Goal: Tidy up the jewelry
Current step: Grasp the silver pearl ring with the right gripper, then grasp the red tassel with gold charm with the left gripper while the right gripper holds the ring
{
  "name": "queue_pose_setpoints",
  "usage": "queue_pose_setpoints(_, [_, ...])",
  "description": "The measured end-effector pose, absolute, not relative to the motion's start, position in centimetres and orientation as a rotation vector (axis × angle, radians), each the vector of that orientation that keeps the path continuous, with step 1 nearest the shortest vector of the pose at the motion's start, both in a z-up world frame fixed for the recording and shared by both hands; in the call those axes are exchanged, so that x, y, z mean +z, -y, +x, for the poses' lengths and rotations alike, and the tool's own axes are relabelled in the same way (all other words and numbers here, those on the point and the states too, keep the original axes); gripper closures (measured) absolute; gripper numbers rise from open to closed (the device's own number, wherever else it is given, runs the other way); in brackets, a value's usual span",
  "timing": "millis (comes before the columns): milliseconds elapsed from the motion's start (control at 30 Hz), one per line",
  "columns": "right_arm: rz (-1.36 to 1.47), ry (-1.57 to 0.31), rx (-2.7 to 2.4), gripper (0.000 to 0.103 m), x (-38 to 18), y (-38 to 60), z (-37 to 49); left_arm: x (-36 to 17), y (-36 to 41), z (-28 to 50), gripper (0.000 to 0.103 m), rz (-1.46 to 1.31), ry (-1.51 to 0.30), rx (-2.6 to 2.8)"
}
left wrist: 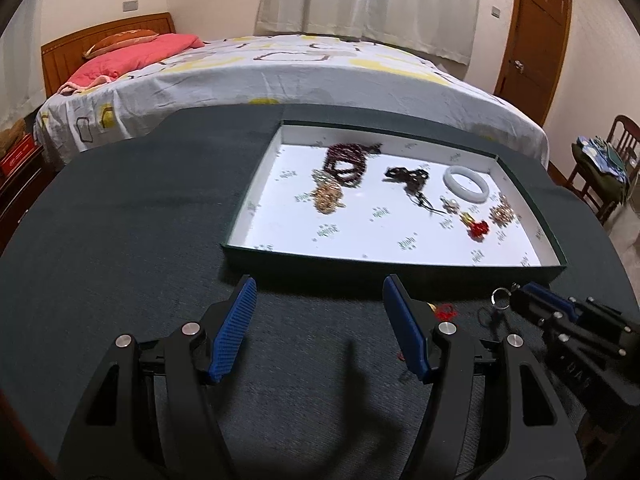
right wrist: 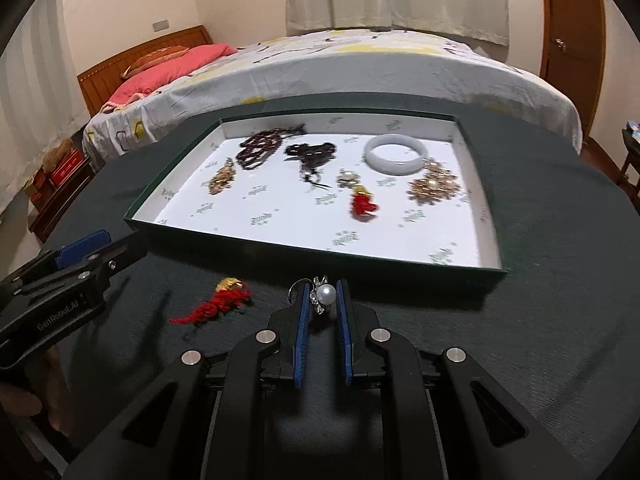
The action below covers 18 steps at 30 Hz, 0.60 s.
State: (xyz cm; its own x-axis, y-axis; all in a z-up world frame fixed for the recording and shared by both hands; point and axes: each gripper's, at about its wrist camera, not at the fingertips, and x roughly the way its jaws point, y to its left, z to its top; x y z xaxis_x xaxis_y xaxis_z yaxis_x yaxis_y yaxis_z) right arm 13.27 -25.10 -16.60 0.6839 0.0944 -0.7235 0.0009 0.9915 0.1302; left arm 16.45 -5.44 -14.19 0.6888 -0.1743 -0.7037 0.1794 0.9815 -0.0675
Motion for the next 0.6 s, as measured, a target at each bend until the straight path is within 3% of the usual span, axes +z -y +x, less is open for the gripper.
queue_pose_setpoints(600, [0.204,-0.798,-0.009,0.089,-17.0,30.2,10.9,-16.9,11.2,14.9,0.039,0.086,-0.856,-0.308])
